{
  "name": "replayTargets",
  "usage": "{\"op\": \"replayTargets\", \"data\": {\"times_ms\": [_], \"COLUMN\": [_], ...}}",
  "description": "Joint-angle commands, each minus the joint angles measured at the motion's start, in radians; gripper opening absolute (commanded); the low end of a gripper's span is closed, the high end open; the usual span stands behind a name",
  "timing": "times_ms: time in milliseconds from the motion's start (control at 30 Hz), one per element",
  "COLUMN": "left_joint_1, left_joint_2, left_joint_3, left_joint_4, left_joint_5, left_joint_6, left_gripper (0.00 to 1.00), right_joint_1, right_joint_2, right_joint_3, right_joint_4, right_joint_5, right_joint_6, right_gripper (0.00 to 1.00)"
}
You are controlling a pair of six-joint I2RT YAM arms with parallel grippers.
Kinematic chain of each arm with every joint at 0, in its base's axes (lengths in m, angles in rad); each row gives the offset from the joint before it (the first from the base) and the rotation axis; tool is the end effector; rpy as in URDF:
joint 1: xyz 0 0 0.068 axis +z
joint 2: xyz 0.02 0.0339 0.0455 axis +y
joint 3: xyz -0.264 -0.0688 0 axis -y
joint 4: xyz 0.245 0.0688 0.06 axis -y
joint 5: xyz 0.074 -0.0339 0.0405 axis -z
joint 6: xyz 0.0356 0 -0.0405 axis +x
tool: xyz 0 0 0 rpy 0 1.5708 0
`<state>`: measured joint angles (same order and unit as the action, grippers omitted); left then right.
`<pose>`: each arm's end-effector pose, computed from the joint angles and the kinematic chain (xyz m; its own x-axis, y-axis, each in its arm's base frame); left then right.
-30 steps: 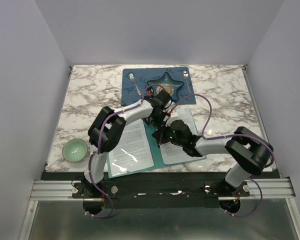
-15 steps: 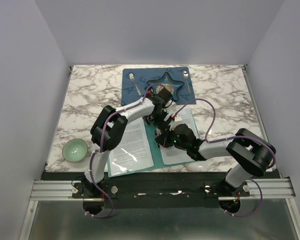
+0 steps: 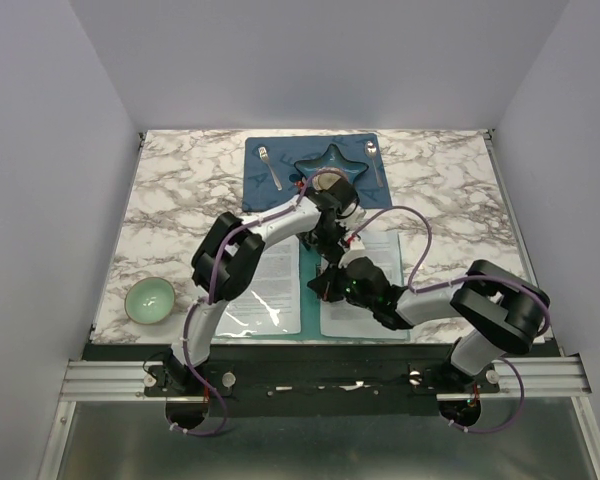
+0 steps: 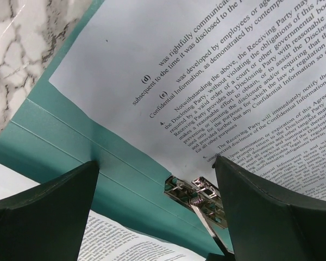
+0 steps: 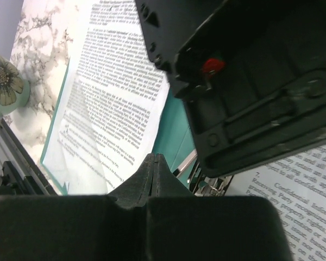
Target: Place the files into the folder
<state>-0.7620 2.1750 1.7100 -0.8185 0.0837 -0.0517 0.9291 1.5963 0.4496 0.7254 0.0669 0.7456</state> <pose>0.3213 -0.3107 0.1695 -0.7293 0.6248 -0.2788 0.6683 0.7378 -0.0947 0.1708 0.2246 0.1340 -0.6973 0.1976 -0.6890 -0.3943 0.6969 0.5990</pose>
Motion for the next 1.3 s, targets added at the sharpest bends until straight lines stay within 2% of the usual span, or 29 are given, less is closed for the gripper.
{"op": "replayTargets", "data": {"times_ms": [0,200,300,467,767,1267], "left_joint_1": [-0.026,-0.040,-0.040,-0.040,-0.039,-0.030], "left_joint_2": [0.082,0.080,0.072,0.052,0.028,0.008], "left_joint_3": [0.003,-0.001,-0.035,-0.090,-0.121,-0.150], "left_joint_4": [0.013,0.002,0.008,0.019,0.015,0.022], "left_joint_5": [0.103,0.102,0.091,0.087,0.080,0.088], "left_joint_6": [0.022,0.047,0.047,0.047,0.081,0.078], "left_gripper": [0.98,0.98,0.98,0.97,0.98,0.97], "right_joint_1": [0.028,0.030,0.031,0.030,0.030,0.031], "right_joint_2": [0.039,0.016,-0.015,-0.029,0.002,0.051], "right_joint_3": [-0.041,-0.071,-0.058,-0.060,-0.068,-0.034], "right_joint_4": [-0.084,-0.112,-0.174,-0.184,-0.188,-0.290], "right_joint_5": [0.042,0.111,0.158,0.203,0.217,0.185], "right_joint_6": [0.038,0.077,0.075,0.064,0.083,0.092], "right_gripper": [0.01,0.01,0.01,0.01,0.01,0.01]}}
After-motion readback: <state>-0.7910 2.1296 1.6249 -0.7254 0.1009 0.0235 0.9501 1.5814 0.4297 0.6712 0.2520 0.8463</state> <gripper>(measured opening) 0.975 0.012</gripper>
